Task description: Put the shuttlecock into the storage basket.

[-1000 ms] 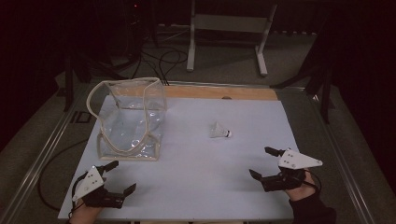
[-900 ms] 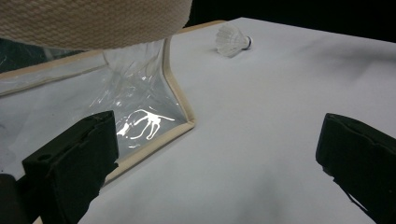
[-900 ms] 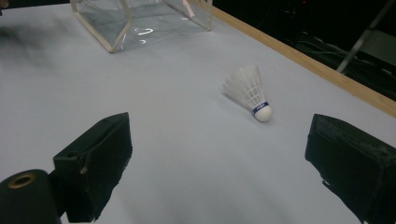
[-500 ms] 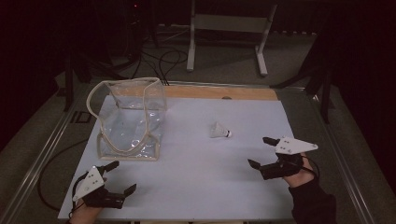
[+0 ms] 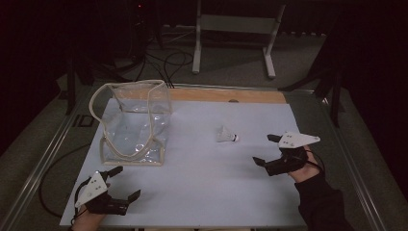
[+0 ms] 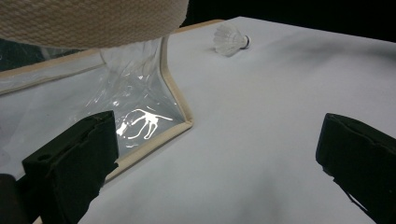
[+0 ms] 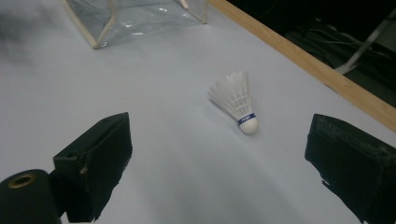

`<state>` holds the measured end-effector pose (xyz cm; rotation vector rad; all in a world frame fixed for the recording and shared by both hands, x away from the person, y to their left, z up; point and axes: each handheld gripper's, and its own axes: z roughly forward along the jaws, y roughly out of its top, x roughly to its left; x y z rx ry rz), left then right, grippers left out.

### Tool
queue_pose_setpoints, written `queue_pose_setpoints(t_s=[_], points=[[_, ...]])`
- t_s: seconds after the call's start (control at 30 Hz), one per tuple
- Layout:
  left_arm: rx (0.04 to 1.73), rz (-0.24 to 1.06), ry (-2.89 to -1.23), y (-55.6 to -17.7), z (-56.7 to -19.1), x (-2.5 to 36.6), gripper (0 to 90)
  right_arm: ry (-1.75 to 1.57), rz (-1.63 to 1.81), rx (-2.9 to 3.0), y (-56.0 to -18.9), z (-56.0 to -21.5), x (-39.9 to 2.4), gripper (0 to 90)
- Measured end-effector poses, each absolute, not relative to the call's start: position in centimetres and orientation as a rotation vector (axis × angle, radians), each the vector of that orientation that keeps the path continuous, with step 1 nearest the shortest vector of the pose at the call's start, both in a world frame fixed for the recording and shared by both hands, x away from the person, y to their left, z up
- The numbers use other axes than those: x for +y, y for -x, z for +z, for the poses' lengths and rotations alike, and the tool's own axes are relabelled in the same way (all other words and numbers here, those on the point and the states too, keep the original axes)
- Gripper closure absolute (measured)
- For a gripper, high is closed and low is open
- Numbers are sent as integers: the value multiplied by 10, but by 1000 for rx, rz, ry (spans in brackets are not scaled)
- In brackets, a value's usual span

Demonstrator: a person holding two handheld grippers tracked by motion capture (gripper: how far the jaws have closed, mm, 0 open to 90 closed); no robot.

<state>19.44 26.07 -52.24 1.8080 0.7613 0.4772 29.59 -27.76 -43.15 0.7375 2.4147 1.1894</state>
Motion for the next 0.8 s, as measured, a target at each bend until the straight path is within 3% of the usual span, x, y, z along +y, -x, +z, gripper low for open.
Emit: queue_pose_setpoints(t_s=[0.8], points=[[754,477,-1820,-194,-523,260,4,-689,1149,2517,-334,-438,-268,73]])
